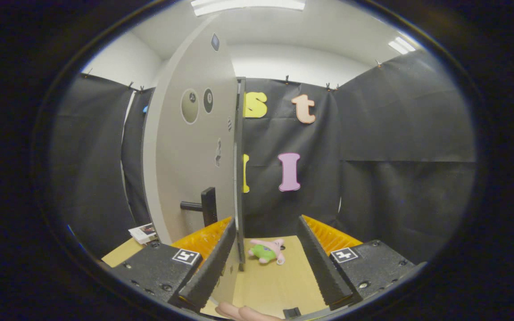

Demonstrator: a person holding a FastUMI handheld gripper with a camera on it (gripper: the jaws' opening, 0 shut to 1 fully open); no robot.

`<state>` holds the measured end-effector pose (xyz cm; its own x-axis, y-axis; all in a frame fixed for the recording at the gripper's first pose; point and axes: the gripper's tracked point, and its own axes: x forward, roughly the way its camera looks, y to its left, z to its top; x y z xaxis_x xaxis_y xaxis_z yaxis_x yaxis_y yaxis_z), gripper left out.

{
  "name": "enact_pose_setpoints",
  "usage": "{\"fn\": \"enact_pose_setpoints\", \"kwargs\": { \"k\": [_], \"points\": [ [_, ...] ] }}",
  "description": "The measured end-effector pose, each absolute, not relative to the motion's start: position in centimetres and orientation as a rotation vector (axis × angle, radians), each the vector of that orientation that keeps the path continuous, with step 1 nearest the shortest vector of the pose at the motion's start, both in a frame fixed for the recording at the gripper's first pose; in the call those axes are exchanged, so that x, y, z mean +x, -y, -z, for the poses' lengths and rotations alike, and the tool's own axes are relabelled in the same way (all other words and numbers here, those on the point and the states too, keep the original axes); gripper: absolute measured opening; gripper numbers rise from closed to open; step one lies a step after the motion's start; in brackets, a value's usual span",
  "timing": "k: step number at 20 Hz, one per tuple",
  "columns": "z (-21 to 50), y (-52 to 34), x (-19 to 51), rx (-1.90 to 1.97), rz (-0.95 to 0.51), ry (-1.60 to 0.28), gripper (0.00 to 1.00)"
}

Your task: Open the shoe cabinet door, grab the shoes and put them into the shoe cabinet, then close the shoe cabinet door.

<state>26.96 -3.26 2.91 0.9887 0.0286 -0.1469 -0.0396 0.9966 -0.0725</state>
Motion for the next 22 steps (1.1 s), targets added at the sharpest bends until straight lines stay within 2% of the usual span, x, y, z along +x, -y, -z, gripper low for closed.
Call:
{"fn": "enact_pose_setpoints", "kwargs": {
  "k": [22],
  "points": [
    [-2.0,-8.4,28.3,-0.096,-0.108,-0.135,0.92]
  ]
}}
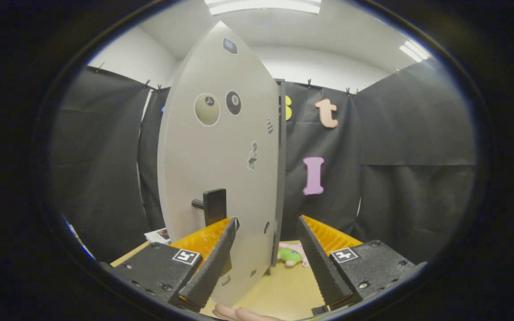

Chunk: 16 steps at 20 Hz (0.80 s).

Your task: Open the shoe cabinet door, grab the shoes and put them into the shoe cabinet, then close the shoe cabinet door.

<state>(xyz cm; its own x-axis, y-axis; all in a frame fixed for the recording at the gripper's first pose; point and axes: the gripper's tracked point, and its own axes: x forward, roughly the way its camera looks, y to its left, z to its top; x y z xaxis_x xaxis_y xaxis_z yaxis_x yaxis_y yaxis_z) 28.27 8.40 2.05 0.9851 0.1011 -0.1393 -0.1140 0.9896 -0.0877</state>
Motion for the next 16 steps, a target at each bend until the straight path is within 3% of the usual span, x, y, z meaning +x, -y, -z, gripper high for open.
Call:
{"fn": "enact_pose_setpoints", "kwargs": {
  "k": [11,16],
  "points": [
    [0.8,-20.8,33.8,-0.103,-0.203,-0.195,0.93],
    [1.3,-23.3,32.8,-0.104,-0.231,-0.187,0.93]
  ]
}}
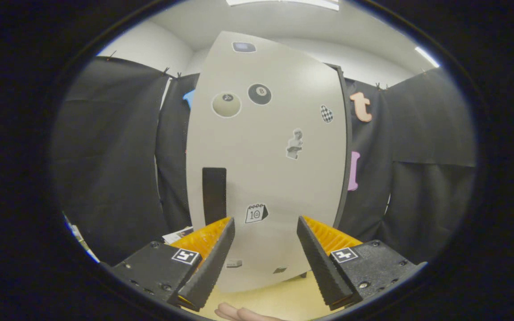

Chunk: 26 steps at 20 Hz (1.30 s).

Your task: Open the shoe cabinet door, grab the shoes and put them into the shoe cabinet, then close the shoe cabinet door.

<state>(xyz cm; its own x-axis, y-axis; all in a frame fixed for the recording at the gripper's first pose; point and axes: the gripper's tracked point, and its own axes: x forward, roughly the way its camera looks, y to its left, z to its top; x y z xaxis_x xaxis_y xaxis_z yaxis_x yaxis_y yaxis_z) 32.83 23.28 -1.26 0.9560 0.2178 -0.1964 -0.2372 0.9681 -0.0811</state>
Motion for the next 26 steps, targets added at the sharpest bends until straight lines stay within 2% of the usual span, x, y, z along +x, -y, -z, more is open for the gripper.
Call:
{"fn": "enact_pose_setpoints", "kwargs": {
  "k": [10,17,26],
  "points": [
    [1.3,-23.0,27.5,-0.070,-0.274,-0.159,0.93],
    [3.0,-20.0,23.2,-0.007,-0.251,-0.215,0.96],
    [1.4,-18.3,21.1,0.027,-0.221,-0.212,0.96]
  ]
}}
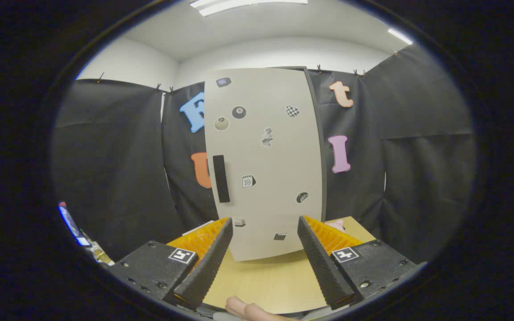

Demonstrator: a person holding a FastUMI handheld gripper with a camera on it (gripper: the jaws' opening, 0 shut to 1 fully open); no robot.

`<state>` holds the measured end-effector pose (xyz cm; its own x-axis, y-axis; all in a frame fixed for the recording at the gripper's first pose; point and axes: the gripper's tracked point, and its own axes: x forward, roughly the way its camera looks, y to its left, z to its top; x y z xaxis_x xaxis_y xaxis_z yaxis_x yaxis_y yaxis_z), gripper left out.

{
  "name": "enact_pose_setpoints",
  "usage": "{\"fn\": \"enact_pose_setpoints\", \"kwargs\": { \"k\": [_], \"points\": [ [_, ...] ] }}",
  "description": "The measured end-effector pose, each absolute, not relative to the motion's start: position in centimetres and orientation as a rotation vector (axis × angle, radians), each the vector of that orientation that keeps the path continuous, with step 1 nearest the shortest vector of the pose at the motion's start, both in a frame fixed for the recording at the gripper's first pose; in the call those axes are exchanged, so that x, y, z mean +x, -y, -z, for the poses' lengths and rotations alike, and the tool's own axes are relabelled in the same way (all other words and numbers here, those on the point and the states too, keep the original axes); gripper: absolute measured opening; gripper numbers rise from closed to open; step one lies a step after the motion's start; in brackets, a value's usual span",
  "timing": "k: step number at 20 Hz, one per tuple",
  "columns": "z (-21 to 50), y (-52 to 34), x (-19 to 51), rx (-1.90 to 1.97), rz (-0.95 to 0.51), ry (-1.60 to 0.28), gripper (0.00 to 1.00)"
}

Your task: Open the shoe cabinet door, grab the shoes and put them into the shoe cabinet, then close the shoe cabinet door.

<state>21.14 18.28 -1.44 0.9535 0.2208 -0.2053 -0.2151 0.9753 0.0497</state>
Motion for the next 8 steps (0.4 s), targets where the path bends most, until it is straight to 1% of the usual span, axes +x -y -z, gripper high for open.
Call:
{"fn": "enact_pose_setpoints", "kwargs": {
  "k": [8],
  "points": [
    [0.5,-14.9,15.6,0.054,-0.232,-0.097,0.96]
  ]
}}
